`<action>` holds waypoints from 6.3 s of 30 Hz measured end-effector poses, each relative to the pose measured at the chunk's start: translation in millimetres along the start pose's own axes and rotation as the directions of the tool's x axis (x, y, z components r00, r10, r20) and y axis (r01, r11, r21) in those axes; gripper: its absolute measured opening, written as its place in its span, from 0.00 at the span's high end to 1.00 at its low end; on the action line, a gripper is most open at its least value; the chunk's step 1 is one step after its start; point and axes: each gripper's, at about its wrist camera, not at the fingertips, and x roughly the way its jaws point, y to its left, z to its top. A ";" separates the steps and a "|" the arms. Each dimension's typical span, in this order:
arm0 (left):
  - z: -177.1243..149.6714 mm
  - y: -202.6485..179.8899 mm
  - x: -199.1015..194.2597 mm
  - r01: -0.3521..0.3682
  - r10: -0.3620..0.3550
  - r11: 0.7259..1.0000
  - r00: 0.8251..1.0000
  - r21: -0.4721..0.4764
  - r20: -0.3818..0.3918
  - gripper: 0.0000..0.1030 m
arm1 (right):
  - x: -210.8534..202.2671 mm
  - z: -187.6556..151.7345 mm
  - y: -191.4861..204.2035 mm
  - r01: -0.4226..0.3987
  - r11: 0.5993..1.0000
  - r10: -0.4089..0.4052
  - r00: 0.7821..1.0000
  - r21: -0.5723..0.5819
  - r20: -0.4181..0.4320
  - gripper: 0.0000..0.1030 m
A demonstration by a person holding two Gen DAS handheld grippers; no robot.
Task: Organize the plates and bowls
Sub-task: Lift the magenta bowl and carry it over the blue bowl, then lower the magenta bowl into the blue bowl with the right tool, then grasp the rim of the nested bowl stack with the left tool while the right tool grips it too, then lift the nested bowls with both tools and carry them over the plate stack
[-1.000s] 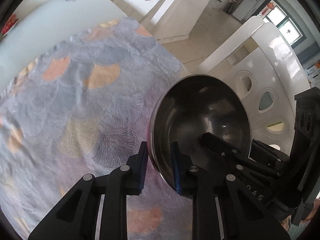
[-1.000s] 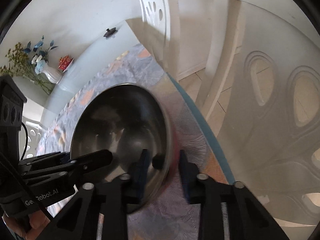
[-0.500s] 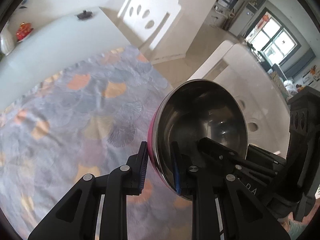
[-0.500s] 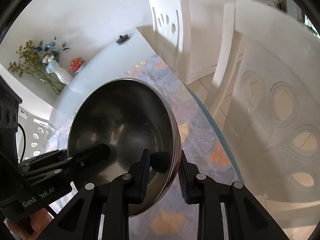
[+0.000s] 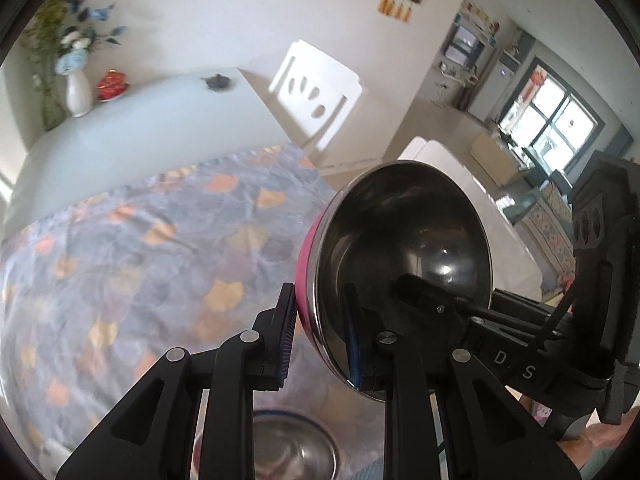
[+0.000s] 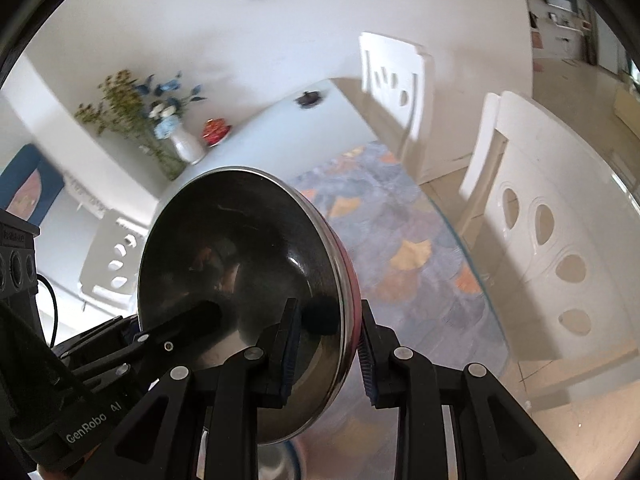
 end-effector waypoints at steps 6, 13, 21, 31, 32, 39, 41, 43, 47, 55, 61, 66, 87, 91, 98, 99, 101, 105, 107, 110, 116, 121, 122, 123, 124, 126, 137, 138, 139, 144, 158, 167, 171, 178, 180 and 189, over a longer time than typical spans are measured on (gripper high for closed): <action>-27.3 18.6 -32.6 -0.053 0.054 0.998 0.998 -0.046 0.022 0.82 | -6.2 -18.8 33.0 -0.052 0.997 0.050 0.998 -0.050 -0.049 0.75; -69.3 48.3 -37.5 -0.082 0.081 0.986 0.997 -0.147 -0.011 0.82 | 12.7 -47.6 59.1 -0.061 0.992 0.044 0.988 -0.115 -0.147 0.73; -119.9 68.9 -29.6 -0.070 0.054 0.961 0.996 -0.269 -0.067 0.82 | 36.3 -84.7 62.3 -0.067 0.988 0.028 0.963 -0.136 -0.267 0.73; -160.3 69.9 -7.9 -0.103 0.062 0.946 0.988 -0.307 -0.141 0.82 | 63.0 -112.6 52.0 -0.039 0.989 -0.016 0.929 -0.141 -0.369 0.73; -162.5 70.1 -6.6 -0.104 0.061 0.945 0.987 -0.310 -0.145 0.82 | 66.2 -115.0 50.3 -0.036 0.990 -0.020 0.925 -0.139 -0.380 0.73; -173.1 76.7 -2.3 -0.104 0.046 0.932 0.984 -0.348 -0.170 0.82 | 75.0 -123.0 46.3 -0.040 0.991 -0.018 0.906 -0.128 -0.422 0.73; -174.5 79.0 -3.9 -0.117 0.060 0.927 0.984 -0.355 -0.168 0.82 | 75.7 -124.2 44.9 -0.035 0.991 -0.023 0.905 -0.128 -0.426 0.73; -175.9 83.1 -6.3 -0.111 0.057 0.922 0.986 -0.370 -0.155 0.82 | 76.2 -124.9 44.0 -0.036 0.992 -0.020 0.904 -0.123 -0.427 0.73; -175.3 84.9 -7.1 -0.115 0.064 0.919 0.987 -0.377 -0.144 0.82 | 74.8 -123.6 43.7 -0.040 0.992 -0.013 0.909 -0.118 -0.416 0.73; -177.2 87.0 -10.0 -0.109 0.060 0.913 0.989 -0.392 -0.135 0.82 | 70.2 -123.6 42.8 -0.036 0.994 -0.008 0.911 -0.099 -0.411 0.74; -173.1 89.3 -22.2 -0.090 0.053 0.916 0.993 -0.392 -0.104 0.81 | 45.3 -110.6 45.4 -0.016 0.991 -0.032 0.935 -0.132 -0.354 0.73; -174.8 86.7 -17.0 -0.084 0.041 0.916 0.992 -0.392 -0.118 0.81 | 52.4 -117.0 41.9 -0.016 0.986 -0.048 0.923 -0.164 -0.381 0.73; -175.5 92.8 -32.1 -0.033 0.009 0.907 0.998 -0.419 -0.059 0.69 | 37.8 -110.6 23.8 -0.131 0.989 0.100 0.938 -0.073 -0.331 0.73; -169.4 94.8 -37.1 0.010 -0.028 0.904 0.999 -0.427 -0.035 0.29 | 15.9 -102.5 36.1 -0.174 0.977 0.141 0.961 -0.125 -0.236 0.29; -181.0 105.0 -13.6 0.003 -0.048 0.878 0.995 -0.478 -0.083 0.27 | 34.4 -109.1 27.1 -0.145 0.979 0.104 0.960 -0.144 -0.259 0.23; -183.9 105.6 -10.4 0.008 -0.058 0.873 0.994 -0.488 -0.087 0.27 | 41.9 -111.9 21.0 -0.150 0.981 0.110 0.954 -0.124 -0.280 0.23; -188.1 106.4 -3.6 0.017 -0.073 0.864 0.993 -0.502 -0.092 0.27 | 51.7 -115.5 14.6 -0.149 0.983 0.112 0.947 -0.103 -0.303 0.23; -192.3 108.0 9.3 0.013 -0.075 0.860 0.992 -0.511 -0.102 0.28 | 65.4 -117.8 9.7 -0.145 0.984 0.105 0.944 -0.105 -0.314 0.23; -194.1 110.0 14.0 0.013 -0.077 0.855 0.992 -0.518 -0.103 0.28 | 70.7 -118.7 10.1 -0.154 0.982 0.113 0.941 -0.107 -0.318 0.23; -196.4 113.5 19.7 0.022 -0.083 0.849 0.992 -0.527 -0.092 0.29 | 79.2 -122.2 11.1 -0.165 0.980 0.121 0.940 -0.112 -0.319 0.23; -200.8 119.0 40.5 0.042 -0.116 0.837 0.988 -0.545 -0.101 0.46 | 103.5 -130.6 3.8 -0.203 0.977 0.168 0.922 -0.066 -0.348 0.24; -208.9 122.5 50.8 0.102 -0.178 0.793 0.982 -0.601 -0.068 0.53 | 120.5 -138.4 -1.6 -0.261 0.965 0.245 0.887 0.011 -0.391 0.46; -209.9 123.0 51.3 0.103 -0.177 0.787 0.982 -0.609 -0.062 0.53 | 122.2 -139.4 -2.2 -0.277 0.960 0.266 0.881 0.027 -0.391 0.48; -210.2 122.9 52.1 0.105 -0.178 0.787 0.982 -0.609 -0.061 0.53 | 122.6 -139.9 -2.2 -0.281 0.959 0.271 0.882 0.032 -0.386 0.48; -209.8 122.3 51.9 0.103 -0.176 0.788 0.982 -0.606 -0.061 0.53 | 122.3 -140.1 -1.8 -0.282 0.959 0.271 0.884 0.028 -0.382 0.48; -209.8 120.5 50.8 0.091 -0.159 0.799 0.985 -0.595 -0.062 0.57 | 121.1 -140.4 -0.9 -0.284 0.959 0.270 0.886 0.019 -0.376 0.48; -208.3 111.9 30.8 0.071 -0.102 0.811 0.995 -0.581 -0.020 0.59 | 102.7 -137.0 23.4 -0.239 0.963 0.189 0.928 -0.123 -0.321 0.47; -205.8 112.1 26.4 0.074 -0.101 0.814 0.995 -0.577 -0.015 0.59 | 99.1 -134.9 26.8 -0.238 0.962 0.189 0.932 -0.131 -0.310 0.47; -203.5 112.7 21.6 0.077 -0.098 0.815 0.995 -0.574 -0.007 0.59 | 96.3 -133.1 29.6 -0.238 0.962 0.188 0.934 -0.135 -0.303 0.47; -193.2 118.5 -14.1 0.070 -0.057 0.821 0.998 -0.567 0.042 0.59 | 77.4 -123.1 56.5 -0.258 0.953 0.210 0.940 -0.157 -0.268 0.47; -218.6 191.6 -135.7 -0.039 0.101 0.807 0.992 -0.589 0.073 0.59 | 55.8 -139.3 214.1 -0.350 0.902 0.279 0.919 -0.253 -0.278 0.47; -267.4 266.2 -160.6 -0.059 0.087 0.770 0.996 -0.636 0.012 0.59 | 89.6 -190.7 288.8 -0.351 0.900 0.252 0.902 -0.257 -0.351 0.47; -281.7 285.2 -159.7 -0.068 0.069 0.778 0.997 -0.625 -0.022 0.59 | 109.7 -211.5 301.6 -0.330 0.916 0.225 0.894 -0.228 -0.388 0.47; -300.4 310.6 -146.5 -0.036 0.004 0.787 0.999 -0.616 -0.054 0.59 | 132.7 -232.6 310.0 -0.262 0.943 0.163 0.900 -0.203 -0.404 0.47; -302.6 312.6 -142.9 -0.035 -0.003 0.797 0.998 -0.603 -0.062 0.59 | 137.4 -236.6 308.2 -0.246 0.951 0.152 0.901 -0.189 -0.406 0.47; -307.6 319.1 -134.8 0.002 -0.053 0.822 0.996 -0.569 -0.074 0.59 | 143.4 -248.0 303.9 -0.189 0.970 0.116 0.911 -0.151 -0.395 0.46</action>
